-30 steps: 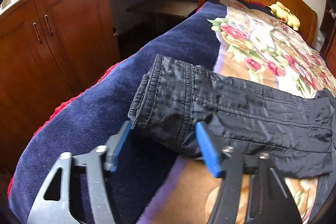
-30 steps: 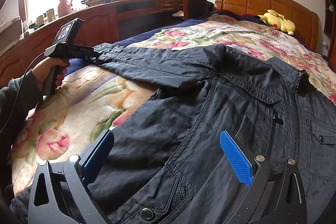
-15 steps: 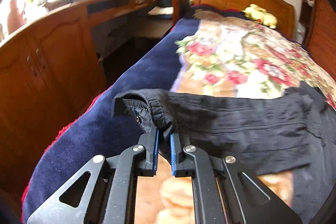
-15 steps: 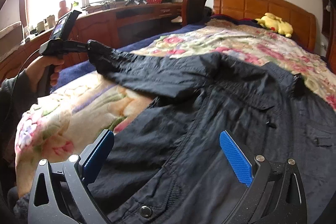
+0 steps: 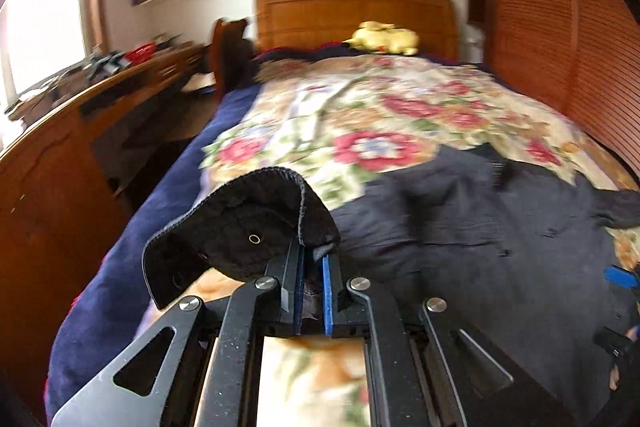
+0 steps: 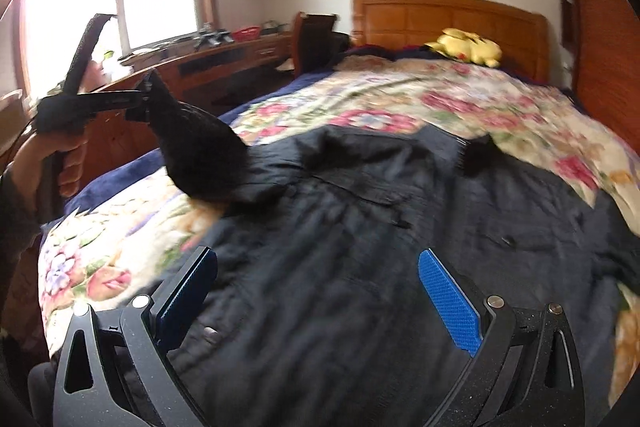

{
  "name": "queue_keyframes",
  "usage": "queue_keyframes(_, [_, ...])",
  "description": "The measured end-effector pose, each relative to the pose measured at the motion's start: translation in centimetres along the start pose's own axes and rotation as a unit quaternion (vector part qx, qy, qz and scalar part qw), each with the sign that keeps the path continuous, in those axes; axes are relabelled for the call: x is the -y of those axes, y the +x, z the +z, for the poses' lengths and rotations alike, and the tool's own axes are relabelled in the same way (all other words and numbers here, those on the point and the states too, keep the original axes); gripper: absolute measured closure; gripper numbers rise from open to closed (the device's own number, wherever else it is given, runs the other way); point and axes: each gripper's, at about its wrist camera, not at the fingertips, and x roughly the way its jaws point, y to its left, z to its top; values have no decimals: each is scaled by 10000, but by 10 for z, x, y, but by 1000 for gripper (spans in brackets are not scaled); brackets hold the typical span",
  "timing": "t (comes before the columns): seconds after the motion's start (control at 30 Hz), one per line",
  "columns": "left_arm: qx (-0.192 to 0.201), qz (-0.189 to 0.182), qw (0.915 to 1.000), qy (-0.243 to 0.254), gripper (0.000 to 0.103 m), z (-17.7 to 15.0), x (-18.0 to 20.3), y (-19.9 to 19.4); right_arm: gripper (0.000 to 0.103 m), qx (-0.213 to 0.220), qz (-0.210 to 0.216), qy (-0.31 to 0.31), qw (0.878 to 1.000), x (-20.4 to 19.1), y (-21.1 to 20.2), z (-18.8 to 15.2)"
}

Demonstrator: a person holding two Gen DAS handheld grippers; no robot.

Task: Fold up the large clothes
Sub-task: 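Close the left tool on the navy sleeve cuff, then carry the sleeve across the jacket body and open the left tool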

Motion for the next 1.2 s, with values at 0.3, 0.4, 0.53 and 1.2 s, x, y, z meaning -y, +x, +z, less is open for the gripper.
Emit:
queue_keyframes(0.3, [207,-763,9953,552,95,7,101,-31,2,-134,-486,300,9983,43,-20,-19])
queue_keyframes(0.4, [222,-949,9928,695,95,6,126,-37,2,-146,-552,358,9977,46,-23,-17])
queue_keyframes(0.53, [227,-1208,9895,767,95,0,150,-42,2,-149,-541,374,9977,43,-25,-14])
queue_keyframes(1.2, [295,-1104,9887,970,58,-77,167,-65,2,-300,-552,400,9972,52,-15,-11])
